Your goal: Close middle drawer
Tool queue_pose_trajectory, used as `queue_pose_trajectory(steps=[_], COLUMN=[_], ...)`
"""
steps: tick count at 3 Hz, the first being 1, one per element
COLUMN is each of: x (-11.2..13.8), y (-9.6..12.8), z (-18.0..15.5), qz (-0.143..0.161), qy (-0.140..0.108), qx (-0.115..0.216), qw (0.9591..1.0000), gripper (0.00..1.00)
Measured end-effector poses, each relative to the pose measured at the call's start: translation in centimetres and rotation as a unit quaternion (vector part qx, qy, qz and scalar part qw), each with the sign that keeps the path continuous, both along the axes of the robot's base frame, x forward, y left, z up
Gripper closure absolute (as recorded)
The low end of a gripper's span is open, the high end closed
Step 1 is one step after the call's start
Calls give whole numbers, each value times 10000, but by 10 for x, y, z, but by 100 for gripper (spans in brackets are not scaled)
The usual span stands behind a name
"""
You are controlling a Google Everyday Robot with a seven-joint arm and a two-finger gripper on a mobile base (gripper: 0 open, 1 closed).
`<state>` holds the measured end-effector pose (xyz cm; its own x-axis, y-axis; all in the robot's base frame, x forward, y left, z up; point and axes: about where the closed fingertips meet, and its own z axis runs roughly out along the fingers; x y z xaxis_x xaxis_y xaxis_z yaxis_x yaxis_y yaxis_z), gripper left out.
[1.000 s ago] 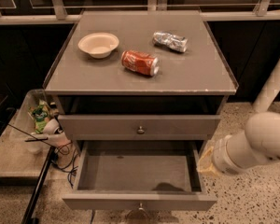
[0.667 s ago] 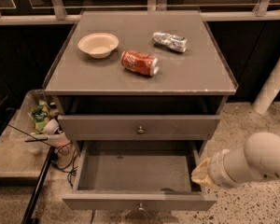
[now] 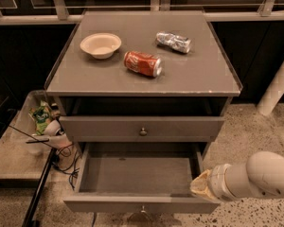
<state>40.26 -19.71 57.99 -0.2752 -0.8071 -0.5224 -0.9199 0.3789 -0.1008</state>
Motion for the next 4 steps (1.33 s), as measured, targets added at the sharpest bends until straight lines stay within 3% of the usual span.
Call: queue_pose_trajectory(steps=[1,2,3,4], x=[-10,-26,-38,-40], y=[6,9,22,45], z=[-19,-61,-102,-131], qz=[20,-64,-101,-44], qy=[131,453,603,470], qx=[-102,-135,-84,10], qw=[9999,9989,9981,9989], gripper=[100,100,100,100])
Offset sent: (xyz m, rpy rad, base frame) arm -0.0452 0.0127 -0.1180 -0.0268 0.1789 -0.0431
